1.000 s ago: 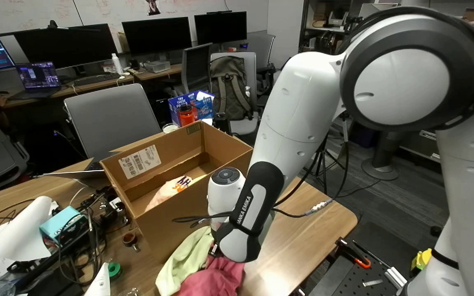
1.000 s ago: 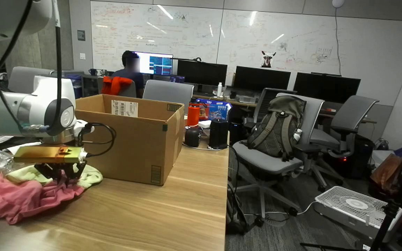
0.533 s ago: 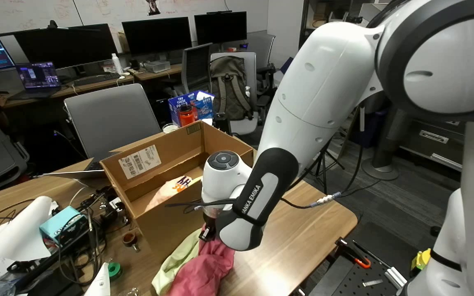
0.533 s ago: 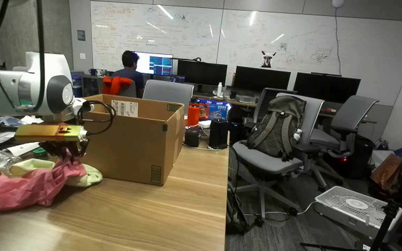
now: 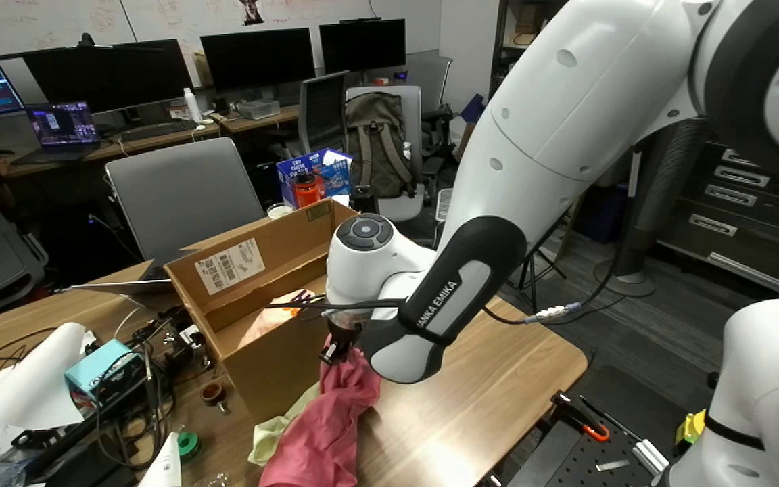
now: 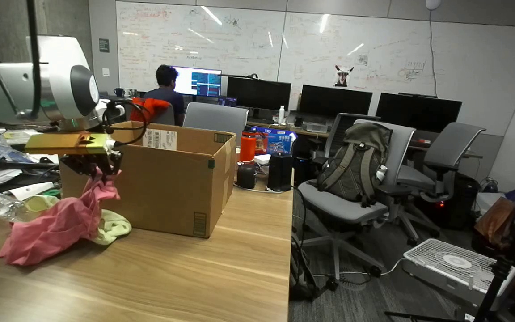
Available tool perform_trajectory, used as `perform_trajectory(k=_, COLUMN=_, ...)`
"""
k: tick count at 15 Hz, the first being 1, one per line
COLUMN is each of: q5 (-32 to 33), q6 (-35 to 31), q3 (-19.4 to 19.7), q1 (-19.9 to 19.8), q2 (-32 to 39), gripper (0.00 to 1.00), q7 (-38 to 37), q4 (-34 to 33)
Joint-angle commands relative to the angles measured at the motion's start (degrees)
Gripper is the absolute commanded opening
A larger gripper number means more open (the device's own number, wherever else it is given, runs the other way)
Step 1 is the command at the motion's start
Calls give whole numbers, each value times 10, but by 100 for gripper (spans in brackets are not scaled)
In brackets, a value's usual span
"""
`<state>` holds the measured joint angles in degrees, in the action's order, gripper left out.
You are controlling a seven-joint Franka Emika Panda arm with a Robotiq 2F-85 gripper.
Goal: Put the yellow and pink clothes in the box.
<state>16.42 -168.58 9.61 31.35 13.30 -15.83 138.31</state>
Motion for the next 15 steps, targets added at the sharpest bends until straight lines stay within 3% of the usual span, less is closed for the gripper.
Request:
perform_trajectory(k=1, q5=56, q6=43, q3=39, q1=37, q2=-39, gripper=4, q7=-57, q4=-2)
perform_trajectory(k=5, q5=97, q6=152, q3=43, q1=52, q2=-71, gripper=4, q7=-90, q4=-15)
perform_trajectory(k=6, q5=120, q6=178, q3=-16, q1=-5, q2=-82, gripper=4, q7=-105, q4=-20)
perform_trajectory(k=11, q5=137, q6=255, q3=-110, q1=-78, q2=-122, gripper=4, q7=-116, q4=-44)
perform_trajectory(k=15, q5=133, q6=275, q3=-158, q1=-123, q2=-142, gripper=4, q7=-112, q4=-63)
